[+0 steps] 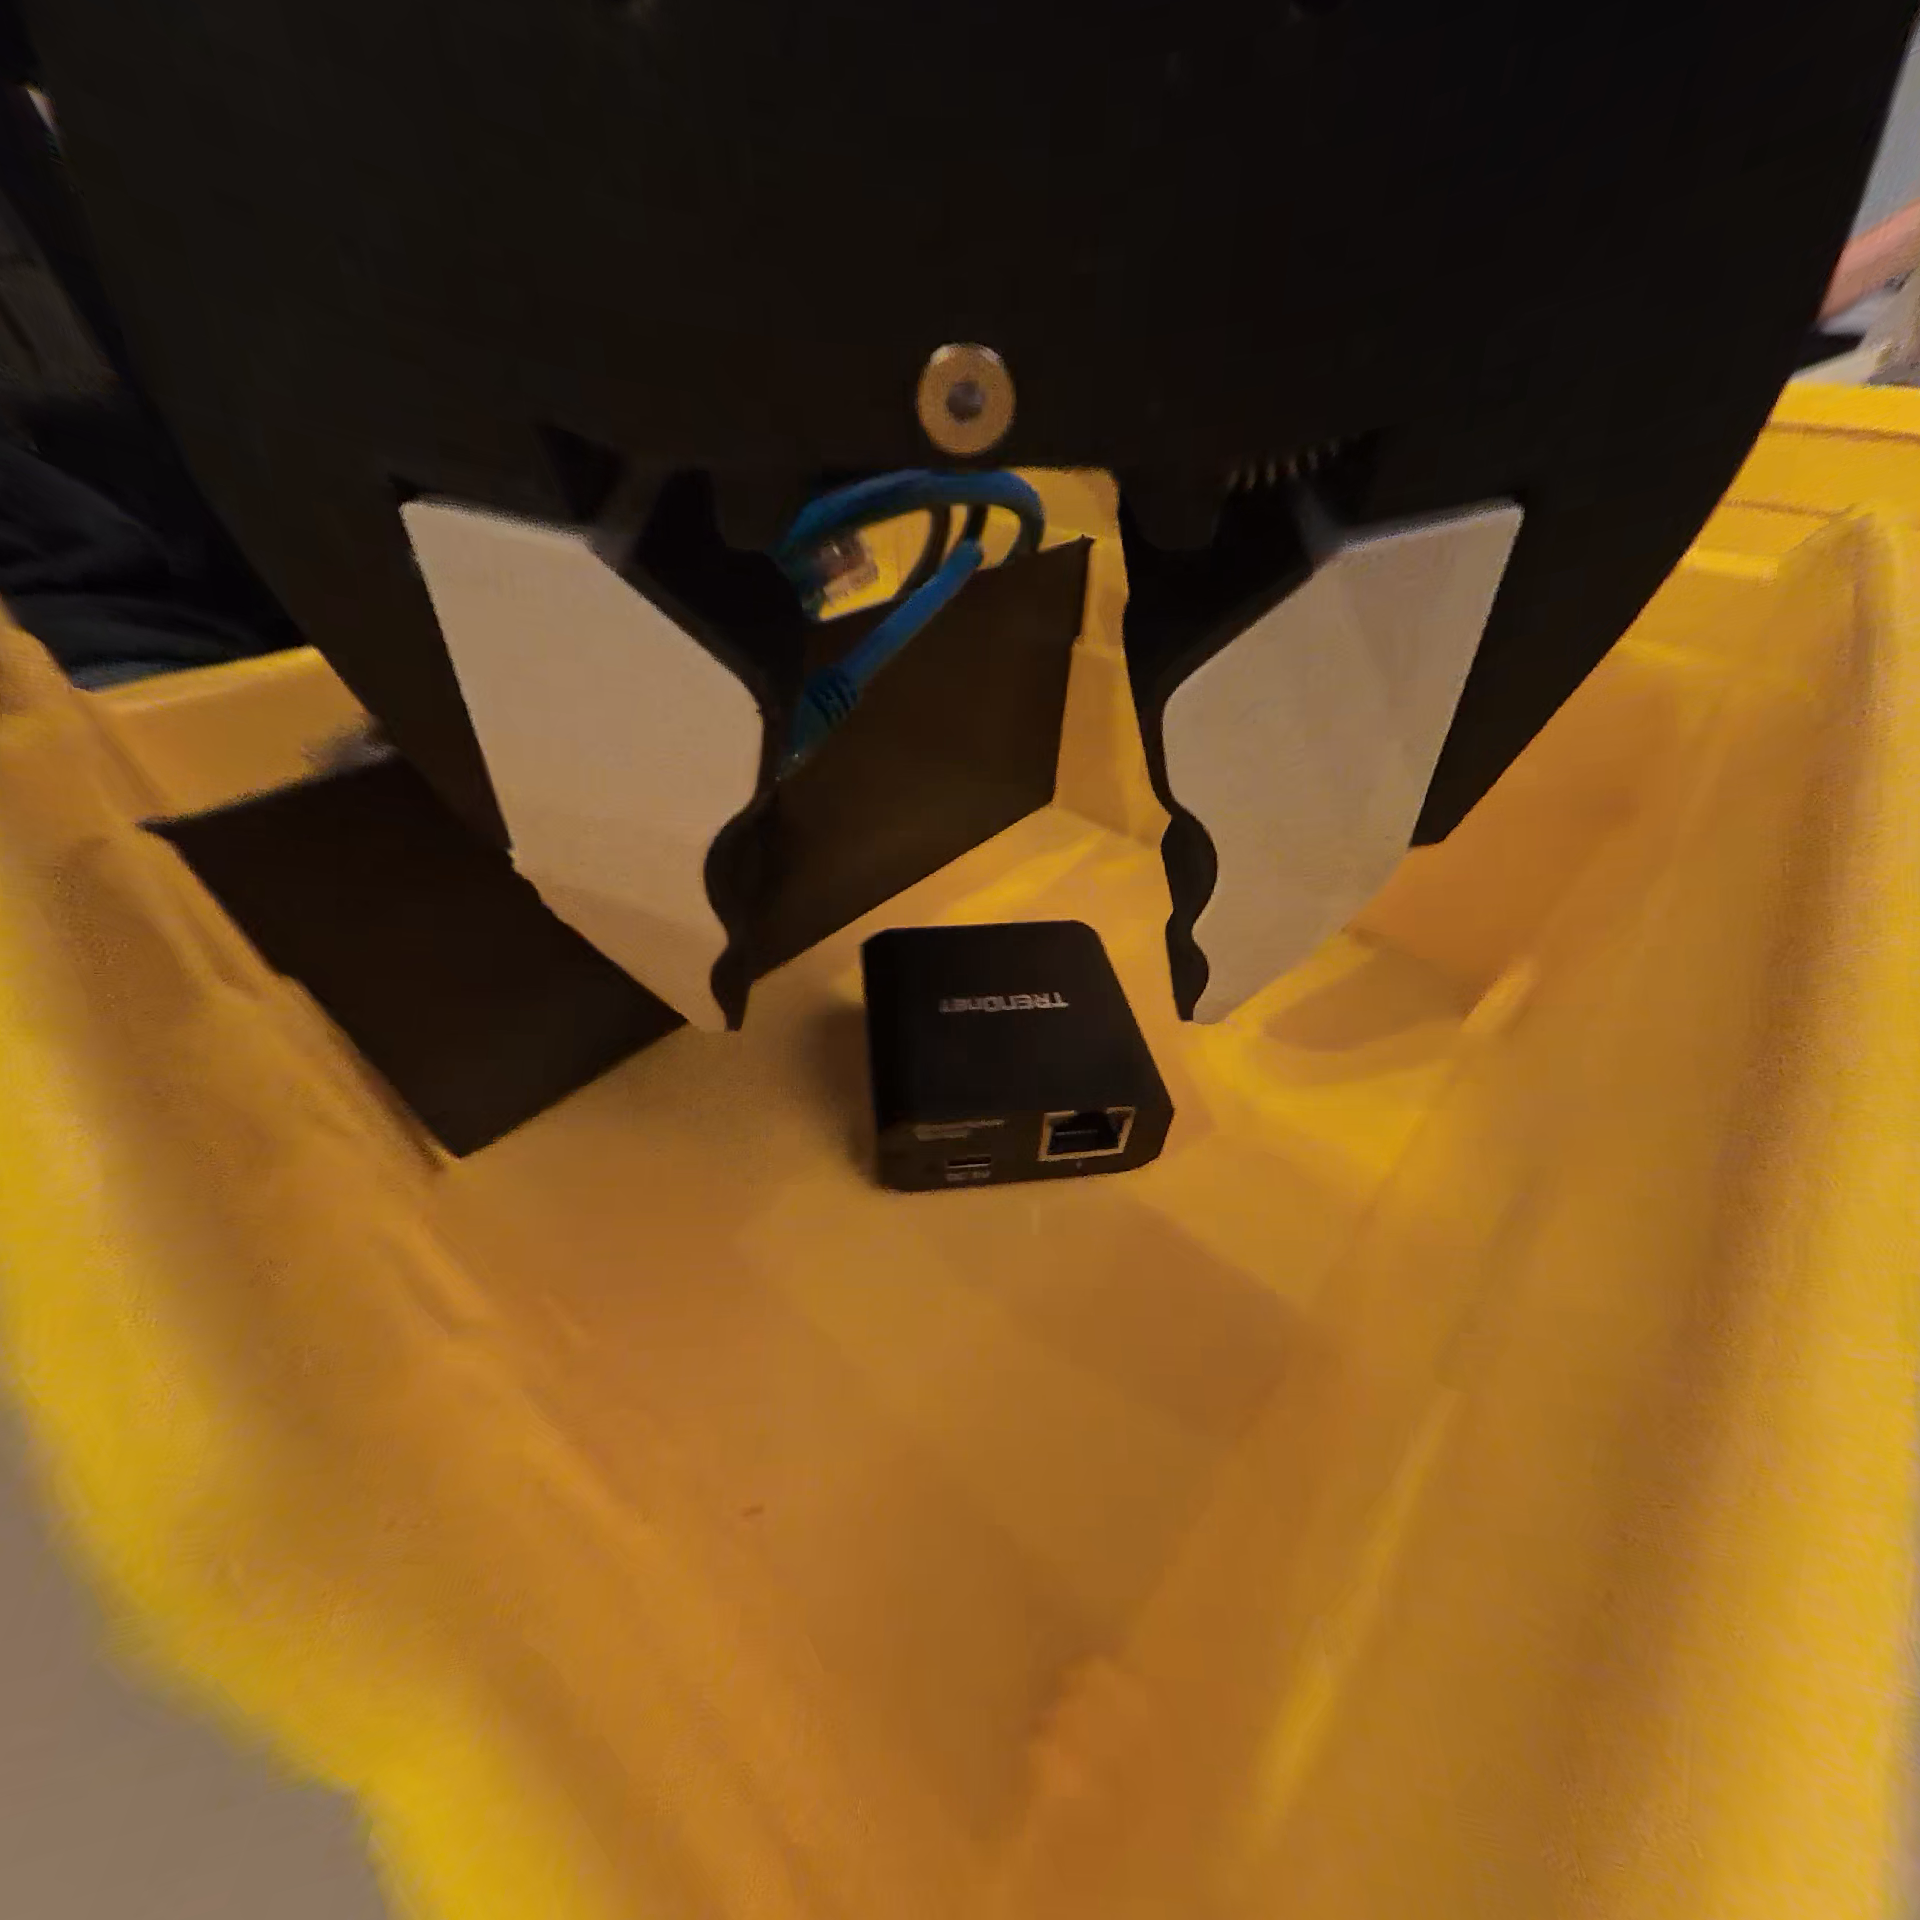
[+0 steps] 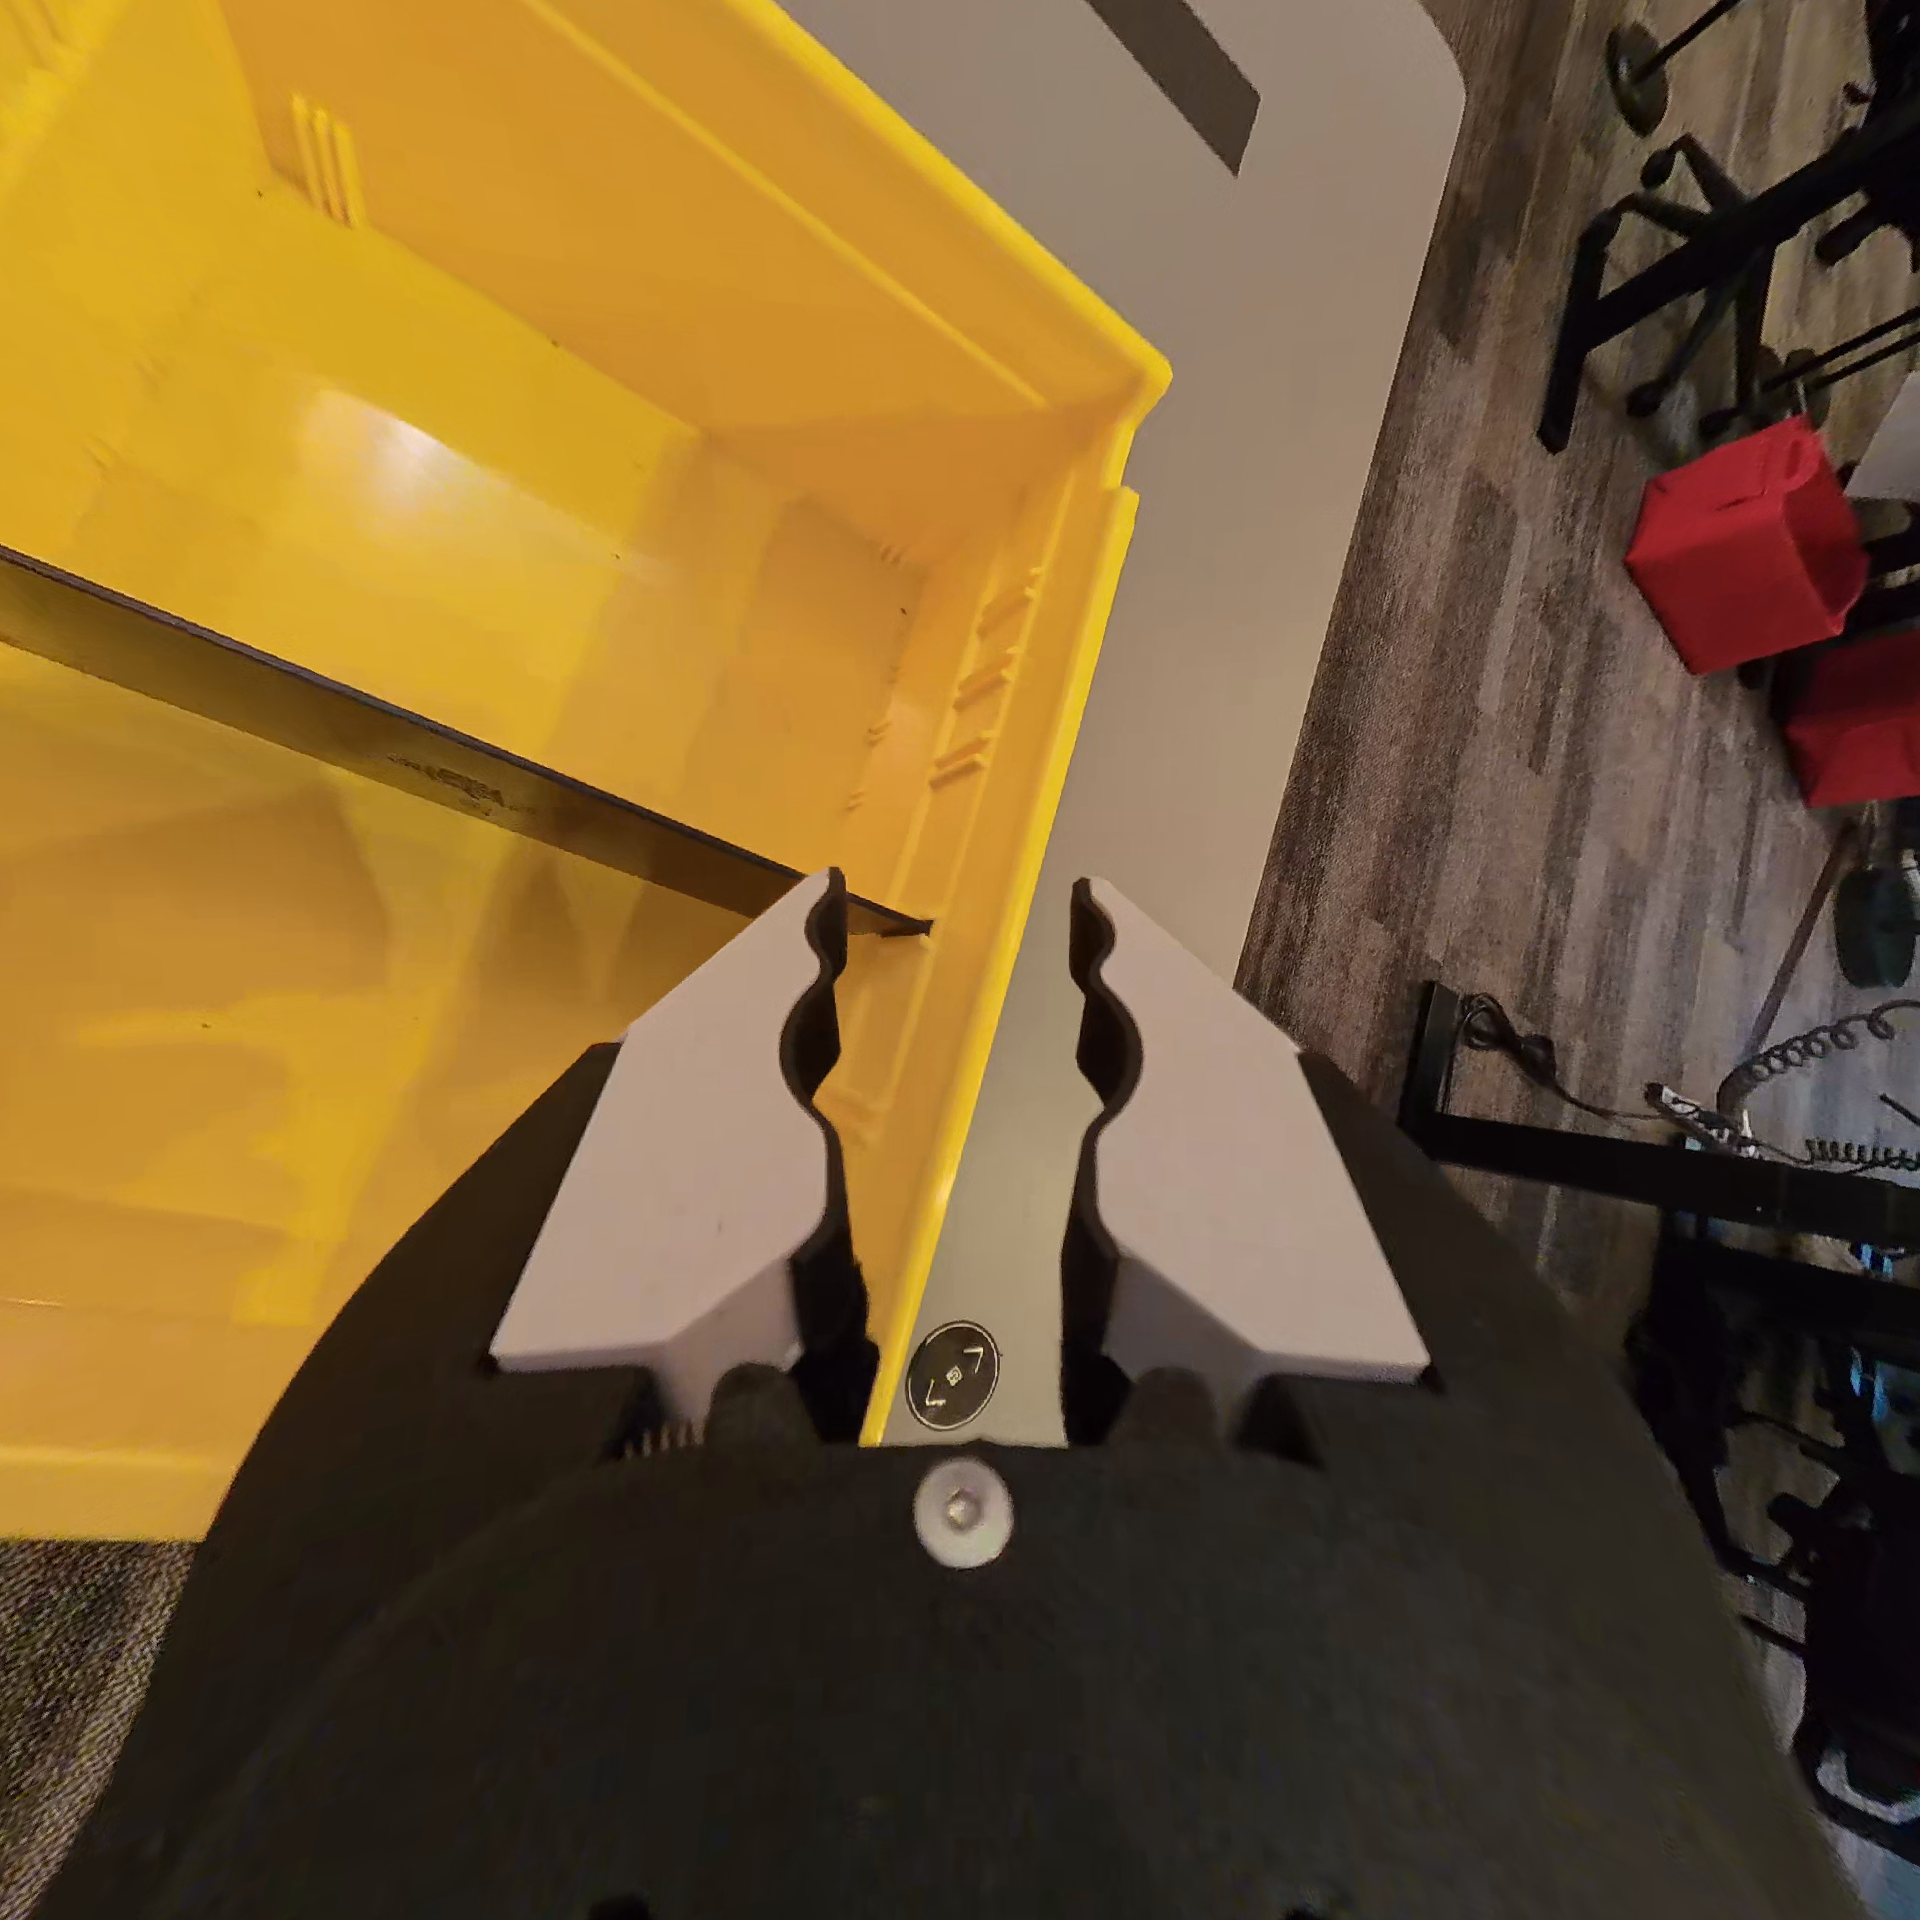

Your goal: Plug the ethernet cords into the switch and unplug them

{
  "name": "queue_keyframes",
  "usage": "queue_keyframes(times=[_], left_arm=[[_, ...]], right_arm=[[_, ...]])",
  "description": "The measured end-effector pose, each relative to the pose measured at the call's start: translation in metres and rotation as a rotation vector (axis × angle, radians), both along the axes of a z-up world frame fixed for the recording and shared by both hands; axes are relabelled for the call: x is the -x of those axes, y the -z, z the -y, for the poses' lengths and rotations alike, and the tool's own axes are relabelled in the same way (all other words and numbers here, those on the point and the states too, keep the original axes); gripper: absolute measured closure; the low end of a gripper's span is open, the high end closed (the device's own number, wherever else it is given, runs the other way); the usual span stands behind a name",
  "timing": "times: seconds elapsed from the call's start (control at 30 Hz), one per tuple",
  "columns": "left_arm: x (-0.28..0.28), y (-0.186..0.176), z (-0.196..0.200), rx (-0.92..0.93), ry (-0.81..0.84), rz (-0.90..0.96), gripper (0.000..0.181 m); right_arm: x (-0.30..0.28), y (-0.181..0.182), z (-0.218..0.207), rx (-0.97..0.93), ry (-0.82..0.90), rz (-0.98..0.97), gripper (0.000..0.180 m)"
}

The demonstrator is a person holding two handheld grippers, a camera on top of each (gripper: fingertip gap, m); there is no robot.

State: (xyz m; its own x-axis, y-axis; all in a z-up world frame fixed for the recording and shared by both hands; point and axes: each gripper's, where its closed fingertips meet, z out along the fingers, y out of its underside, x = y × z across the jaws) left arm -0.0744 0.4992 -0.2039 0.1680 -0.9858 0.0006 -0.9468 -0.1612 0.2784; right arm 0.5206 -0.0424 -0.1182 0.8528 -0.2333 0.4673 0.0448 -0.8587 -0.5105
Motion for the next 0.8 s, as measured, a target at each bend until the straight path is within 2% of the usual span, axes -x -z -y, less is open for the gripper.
queue_keyframes(times=[0.03,0.1,0.27,0.37,0.5,0.6,0.8], left_arm=[[0.004,0.005,-0.002,-0.001,-0.001,-0.029,0.105],[0.006,0.016,-0.003,0.010,-0.001,-0.031,0.117],[0.009,0.015,-0.006,-0.010,0.024,-0.002,0.125],[0.003,0.006,-0.007,-0.028,0.030,0.079,0.125],[-0.009,-0.024,-0.006,-0.068,0.086,0.201,0.125],[-0.020,-0.056,-0.006,-0.126,0.139,0.289,0.125],[-0.047,-0.121,0.014,-0.221,0.237,0.472,0.126]], right_arm=[[0.002,-0.003,-0.002,-0.005,-0.007,0.008,0.138],[0.004,-0.008,-0.006,-0.020,-0.014,0.028,0.139],[0.010,-0.025,-0.015,-0.045,-0.018,0.087,0.143],[0.020,-0.050,-0.027,-0.115,-0.046,0.150,0.147],[0.056,-0.083,-0.058,-0.260,-0.164,0.140,0.151],[0.092,-0.098,-0.081,-0.300,-0.263,0.152,0.148],[0.203,-0.112,-0.146,-0.418,-0.554,0.053,0.137]])
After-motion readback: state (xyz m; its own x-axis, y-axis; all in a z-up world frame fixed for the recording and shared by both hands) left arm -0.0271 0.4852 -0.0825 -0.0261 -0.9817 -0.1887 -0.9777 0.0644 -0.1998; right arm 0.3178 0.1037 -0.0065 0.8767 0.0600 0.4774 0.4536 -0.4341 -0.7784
